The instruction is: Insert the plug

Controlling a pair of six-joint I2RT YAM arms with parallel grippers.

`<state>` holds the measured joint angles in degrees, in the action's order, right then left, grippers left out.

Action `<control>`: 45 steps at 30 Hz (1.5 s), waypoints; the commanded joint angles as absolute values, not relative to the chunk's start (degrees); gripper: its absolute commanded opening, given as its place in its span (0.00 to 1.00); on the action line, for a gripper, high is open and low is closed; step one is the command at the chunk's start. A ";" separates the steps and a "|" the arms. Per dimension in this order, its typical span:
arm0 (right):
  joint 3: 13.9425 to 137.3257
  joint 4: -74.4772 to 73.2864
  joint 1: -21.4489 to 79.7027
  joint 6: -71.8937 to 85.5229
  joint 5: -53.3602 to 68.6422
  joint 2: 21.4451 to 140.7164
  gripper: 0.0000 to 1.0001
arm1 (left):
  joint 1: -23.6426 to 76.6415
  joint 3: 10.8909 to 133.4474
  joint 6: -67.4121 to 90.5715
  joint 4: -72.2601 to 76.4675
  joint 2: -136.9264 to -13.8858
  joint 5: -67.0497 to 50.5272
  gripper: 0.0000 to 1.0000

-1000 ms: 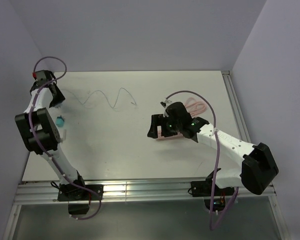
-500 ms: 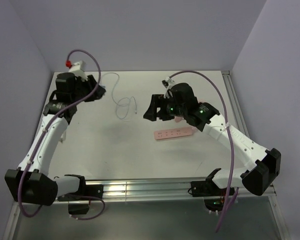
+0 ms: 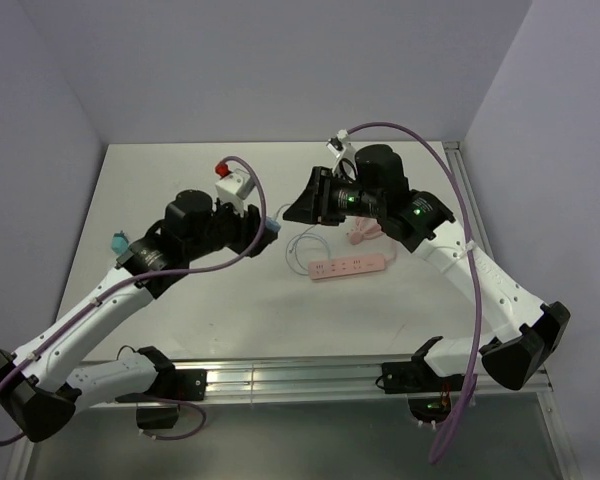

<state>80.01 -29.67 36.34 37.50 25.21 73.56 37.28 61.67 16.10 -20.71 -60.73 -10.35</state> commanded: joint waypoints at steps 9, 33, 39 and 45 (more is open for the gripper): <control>81.13 -35.06 37.70 38.15 24.70 74.10 0.65 | 51.32 64.34 10.11 -19.43 -62.93 6.23 0.00; 77.61 -34.80 38.58 36.92 29.18 75.58 0.56 | 61.08 64.16 3.78 -17.31 -62.49 13.80 0.00; 76.82 -34.98 38.58 35.95 30.93 75.94 0.51 | 61.35 64.60 2.99 -18.01 -62.58 13.53 0.00; 75.85 -34.10 38.67 35.51 34.88 76.64 0.43 | 61.35 65.48 1.76 -19.69 -63.11 12.92 0.00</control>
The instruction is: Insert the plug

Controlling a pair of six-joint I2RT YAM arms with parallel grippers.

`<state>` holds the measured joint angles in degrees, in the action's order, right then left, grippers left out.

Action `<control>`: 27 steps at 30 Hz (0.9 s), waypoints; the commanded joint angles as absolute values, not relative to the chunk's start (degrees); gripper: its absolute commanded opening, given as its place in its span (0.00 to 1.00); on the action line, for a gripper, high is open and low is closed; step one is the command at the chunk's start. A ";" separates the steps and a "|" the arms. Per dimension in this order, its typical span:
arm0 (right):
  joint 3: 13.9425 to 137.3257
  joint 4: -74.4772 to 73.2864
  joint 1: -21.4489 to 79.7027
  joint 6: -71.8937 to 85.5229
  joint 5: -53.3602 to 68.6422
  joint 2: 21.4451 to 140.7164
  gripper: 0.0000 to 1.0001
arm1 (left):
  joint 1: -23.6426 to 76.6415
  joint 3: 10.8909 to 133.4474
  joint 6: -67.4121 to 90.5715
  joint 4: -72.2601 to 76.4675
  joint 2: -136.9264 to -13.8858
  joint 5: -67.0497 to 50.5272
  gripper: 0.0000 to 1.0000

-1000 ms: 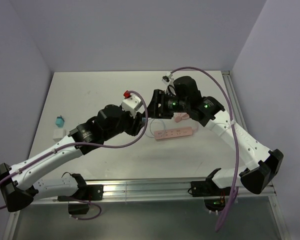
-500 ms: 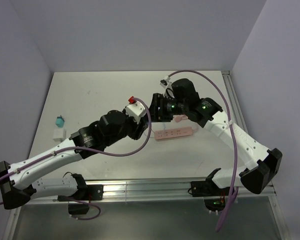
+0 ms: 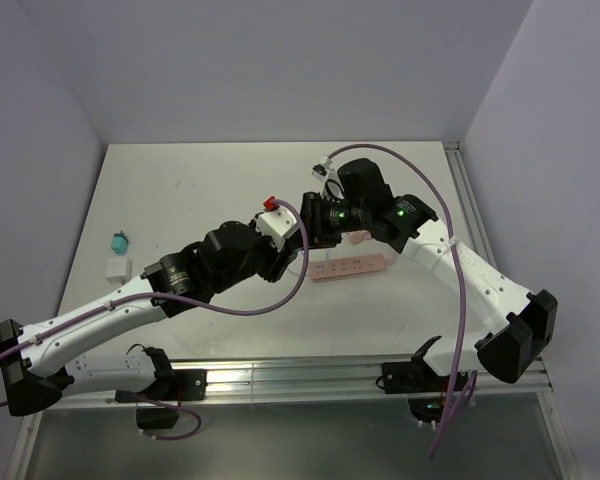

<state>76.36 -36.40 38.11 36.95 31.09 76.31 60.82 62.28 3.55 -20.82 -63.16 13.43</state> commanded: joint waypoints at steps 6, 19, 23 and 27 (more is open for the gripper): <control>75.23 -33.22 38.67 34.10 38.50 77.96 0.07 | 61.43 65.65 1.93 -20.04 -62.32 14.67 0.02; 85.41 -34.53 31.73 32.08 6.19 79.27 0.00 | 61.35 61.79 14.05 -18.63 -50.64 33.03 0.92; 95.77 -36.21 30.59 26.73 -18.21 80.42 0.00 | 61.35 61.53 17.74 -19.07 -48.52 33.93 0.95; 103.08 -35.86 29.19 19.71 -35.44 81.56 0.00 | 61.35 61.35 19.33 -19.07 -50.09 32.34 0.93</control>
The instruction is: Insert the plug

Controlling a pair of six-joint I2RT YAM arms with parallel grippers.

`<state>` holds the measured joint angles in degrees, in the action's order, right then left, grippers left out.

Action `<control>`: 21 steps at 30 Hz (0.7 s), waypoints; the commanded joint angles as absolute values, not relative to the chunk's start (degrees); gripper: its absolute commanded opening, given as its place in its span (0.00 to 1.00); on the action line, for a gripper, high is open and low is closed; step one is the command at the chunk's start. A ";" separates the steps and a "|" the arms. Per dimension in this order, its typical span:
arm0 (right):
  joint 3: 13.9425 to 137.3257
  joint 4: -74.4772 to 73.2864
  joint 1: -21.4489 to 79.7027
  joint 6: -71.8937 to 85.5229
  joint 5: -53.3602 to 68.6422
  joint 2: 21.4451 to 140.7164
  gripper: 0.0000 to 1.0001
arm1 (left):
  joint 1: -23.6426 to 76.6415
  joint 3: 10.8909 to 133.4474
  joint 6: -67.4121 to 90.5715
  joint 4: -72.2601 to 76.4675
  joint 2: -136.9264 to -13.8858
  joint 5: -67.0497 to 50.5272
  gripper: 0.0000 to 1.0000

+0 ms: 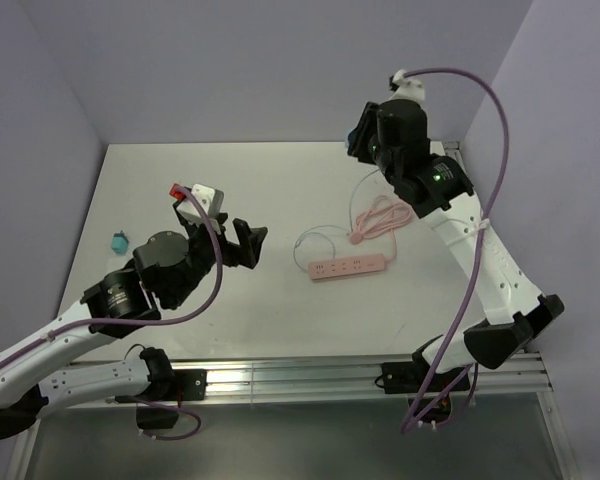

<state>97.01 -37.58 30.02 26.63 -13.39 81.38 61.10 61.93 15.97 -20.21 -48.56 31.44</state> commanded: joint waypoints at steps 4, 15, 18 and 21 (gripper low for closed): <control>104.68 -31.39 25.68 13.90 -42.97 78.68 0.00 | 61.26 60.82 22.14 -20.30 -53.17 32.00 0.91; 102.93 -29.70 18.28 10.53 -44.30 75.76 0.00 | 56.96 60.56 28.12 -18.37 -64.58 17.68 0.85; 97.66 -34.09 18.28 16.25 -40.97 74.36 0.00 | 55.81 60.82 30.31 -18.81 -67.75 15.91 0.83; 90.20 -36.38 18.19 20.29 -35.61 72.61 0.00 | 54.06 61.00 32.52 -18.72 -70.82 12.58 0.80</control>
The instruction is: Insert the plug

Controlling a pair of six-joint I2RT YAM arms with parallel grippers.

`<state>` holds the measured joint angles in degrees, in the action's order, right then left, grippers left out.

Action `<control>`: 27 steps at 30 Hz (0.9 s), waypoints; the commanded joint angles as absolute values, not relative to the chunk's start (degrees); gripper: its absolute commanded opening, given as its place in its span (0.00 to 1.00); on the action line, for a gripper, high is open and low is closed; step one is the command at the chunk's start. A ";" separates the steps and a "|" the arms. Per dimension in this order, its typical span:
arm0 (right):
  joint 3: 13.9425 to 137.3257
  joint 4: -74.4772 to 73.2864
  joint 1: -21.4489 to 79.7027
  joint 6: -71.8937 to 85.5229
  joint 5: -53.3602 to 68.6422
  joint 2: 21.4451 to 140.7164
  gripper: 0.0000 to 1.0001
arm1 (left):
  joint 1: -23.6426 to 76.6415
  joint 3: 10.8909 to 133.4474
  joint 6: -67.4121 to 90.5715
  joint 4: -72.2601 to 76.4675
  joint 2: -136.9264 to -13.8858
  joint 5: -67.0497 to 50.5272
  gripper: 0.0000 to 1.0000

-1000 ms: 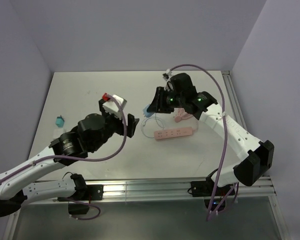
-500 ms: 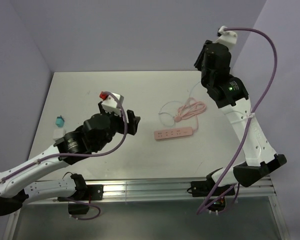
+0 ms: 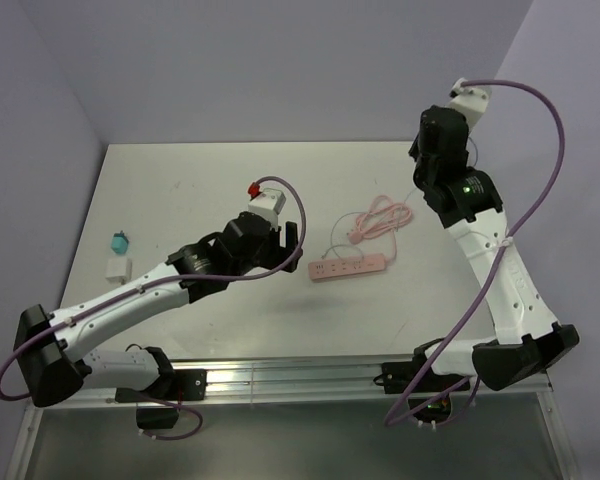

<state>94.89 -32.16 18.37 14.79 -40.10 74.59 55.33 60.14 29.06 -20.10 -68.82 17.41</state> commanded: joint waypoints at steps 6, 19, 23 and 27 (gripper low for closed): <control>75.61 -37.10 18.19 25.48 -19.13 71.20 0.00 | 50.98 59.94 35.77 -16.71 -75.49 4.14 0.73; 55.12 -26.64 26.45 25.93 -6.16 67.68 0.00 | 49.75 59.76 41.04 -5.90 -85.51 -9.56 0.19; 52.56 -26.02 30.14 26.28 -9.30 67.06 0.00 | 49.75 61.52 42.27 -3.61 -90.34 -12.56 0.06; 51.24 -24.26 32.08 25.58 -8.53 66.01 0.00 | 49.75 63.54 43.15 -1.32 -95.17 -13.80 0.00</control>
